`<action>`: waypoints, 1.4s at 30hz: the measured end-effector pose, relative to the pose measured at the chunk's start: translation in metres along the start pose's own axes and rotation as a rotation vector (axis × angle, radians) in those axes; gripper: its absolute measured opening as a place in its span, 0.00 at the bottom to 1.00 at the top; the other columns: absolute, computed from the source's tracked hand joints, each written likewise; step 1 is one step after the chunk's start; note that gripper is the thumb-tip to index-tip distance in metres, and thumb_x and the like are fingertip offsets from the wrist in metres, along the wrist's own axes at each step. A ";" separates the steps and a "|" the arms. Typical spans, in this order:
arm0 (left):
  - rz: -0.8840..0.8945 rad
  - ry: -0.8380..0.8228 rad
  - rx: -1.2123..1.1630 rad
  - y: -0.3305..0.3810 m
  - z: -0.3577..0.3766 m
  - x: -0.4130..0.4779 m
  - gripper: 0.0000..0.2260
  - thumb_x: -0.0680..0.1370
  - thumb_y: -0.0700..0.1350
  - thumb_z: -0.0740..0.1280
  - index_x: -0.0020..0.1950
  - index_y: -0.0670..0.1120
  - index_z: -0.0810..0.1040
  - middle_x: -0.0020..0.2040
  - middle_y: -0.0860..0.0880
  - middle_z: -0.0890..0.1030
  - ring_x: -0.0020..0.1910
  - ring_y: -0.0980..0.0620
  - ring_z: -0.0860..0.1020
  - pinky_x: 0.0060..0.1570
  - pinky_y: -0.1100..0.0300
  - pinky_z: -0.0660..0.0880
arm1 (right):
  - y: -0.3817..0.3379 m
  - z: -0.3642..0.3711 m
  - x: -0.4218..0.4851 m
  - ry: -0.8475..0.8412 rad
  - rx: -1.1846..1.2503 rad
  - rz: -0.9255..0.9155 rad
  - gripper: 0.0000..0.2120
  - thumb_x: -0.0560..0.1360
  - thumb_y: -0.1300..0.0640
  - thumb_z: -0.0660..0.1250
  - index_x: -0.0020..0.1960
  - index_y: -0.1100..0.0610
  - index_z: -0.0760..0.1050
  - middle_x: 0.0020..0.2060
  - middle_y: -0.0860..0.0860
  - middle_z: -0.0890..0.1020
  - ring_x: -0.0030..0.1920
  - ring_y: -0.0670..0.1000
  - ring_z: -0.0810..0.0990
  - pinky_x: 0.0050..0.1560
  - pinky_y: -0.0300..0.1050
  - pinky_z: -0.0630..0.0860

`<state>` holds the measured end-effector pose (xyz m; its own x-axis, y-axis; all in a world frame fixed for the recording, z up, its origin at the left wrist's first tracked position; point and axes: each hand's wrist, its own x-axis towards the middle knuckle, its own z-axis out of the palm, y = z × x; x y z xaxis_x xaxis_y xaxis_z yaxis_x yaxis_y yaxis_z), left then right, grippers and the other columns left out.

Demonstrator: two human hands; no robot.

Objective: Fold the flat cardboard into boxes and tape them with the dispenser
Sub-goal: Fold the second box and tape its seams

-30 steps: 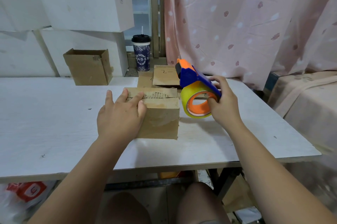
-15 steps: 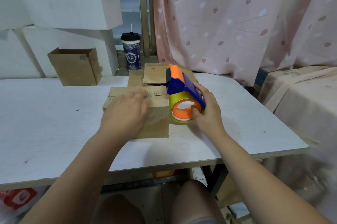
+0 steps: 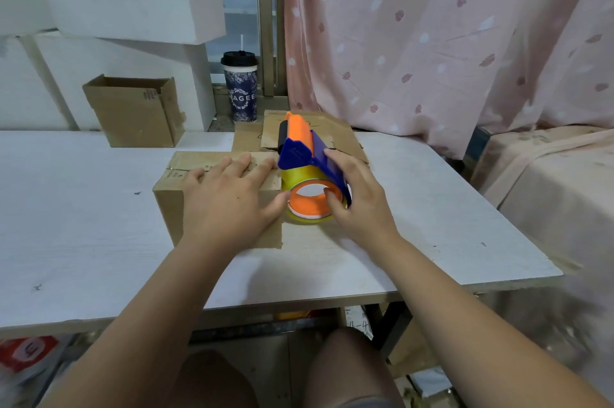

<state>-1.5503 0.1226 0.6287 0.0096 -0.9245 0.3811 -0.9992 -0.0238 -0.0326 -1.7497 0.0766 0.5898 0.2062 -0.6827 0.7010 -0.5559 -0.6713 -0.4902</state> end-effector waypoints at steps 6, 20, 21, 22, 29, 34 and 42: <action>0.011 -0.017 -0.005 -0.019 -0.001 0.002 0.35 0.68 0.70 0.40 0.74 0.63 0.57 0.74 0.55 0.65 0.72 0.51 0.63 0.66 0.46 0.60 | -0.006 0.020 0.000 -0.034 0.049 0.014 0.33 0.72 0.68 0.69 0.70 0.45 0.62 0.65 0.54 0.69 0.60 0.38 0.67 0.52 0.25 0.69; -0.003 0.022 -0.001 -0.024 0.005 -0.001 0.34 0.69 0.69 0.38 0.73 0.65 0.58 0.74 0.56 0.64 0.73 0.52 0.62 0.66 0.48 0.58 | -0.017 -0.007 0.034 -0.147 0.125 0.174 0.42 0.66 0.62 0.66 0.69 0.29 0.54 0.65 0.46 0.68 0.57 0.43 0.71 0.42 0.30 0.73; -0.002 0.022 0.003 -0.024 0.006 -0.001 0.34 0.69 0.69 0.38 0.73 0.65 0.58 0.74 0.56 0.63 0.73 0.53 0.62 0.66 0.48 0.58 | -0.016 -0.006 0.034 -0.141 0.128 0.180 0.42 0.66 0.63 0.65 0.71 0.33 0.55 0.65 0.45 0.68 0.58 0.43 0.71 0.44 0.31 0.73; -0.001 0.024 0.005 -0.025 0.005 0.000 0.33 0.69 0.69 0.37 0.73 0.65 0.58 0.74 0.56 0.63 0.73 0.53 0.62 0.66 0.48 0.58 | -0.016 -0.004 0.033 -0.136 0.143 0.195 0.42 0.67 0.64 0.65 0.72 0.36 0.57 0.64 0.42 0.68 0.58 0.41 0.71 0.44 0.32 0.74; 0.012 0.027 0.010 -0.032 0.003 0.000 0.34 0.69 0.68 0.37 0.73 0.64 0.57 0.74 0.57 0.63 0.73 0.53 0.62 0.65 0.48 0.59 | -0.018 0.006 0.035 -0.062 0.329 0.322 0.34 0.68 0.74 0.64 0.70 0.50 0.69 0.58 0.40 0.71 0.56 0.41 0.72 0.45 0.26 0.72; 0.011 0.028 0.019 -0.036 0.003 -0.002 0.33 0.69 0.68 0.37 0.73 0.64 0.57 0.74 0.57 0.63 0.73 0.53 0.62 0.65 0.48 0.59 | -0.018 0.003 0.033 -0.065 0.215 0.218 0.32 0.67 0.73 0.65 0.67 0.54 0.68 0.54 0.37 0.68 0.52 0.37 0.70 0.47 0.27 0.69; 0.000 0.047 -0.007 -0.055 0.005 0.002 0.31 0.70 0.67 0.42 0.72 0.66 0.61 0.73 0.58 0.65 0.72 0.56 0.62 0.66 0.50 0.57 | -0.013 -0.001 0.028 -0.176 0.267 0.311 0.28 0.68 0.69 0.64 0.55 0.39 0.67 0.47 0.35 0.75 0.47 0.36 0.74 0.41 0.30 0.72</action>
<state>-1.4947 0.1205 0.6265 0.0083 -0.9058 0.4237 -0.9994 -0.0211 -0.0256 -1.7375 0.0662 0.6162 0.2087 -0.8871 0.4117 -0.3901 -0.4616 -0.7967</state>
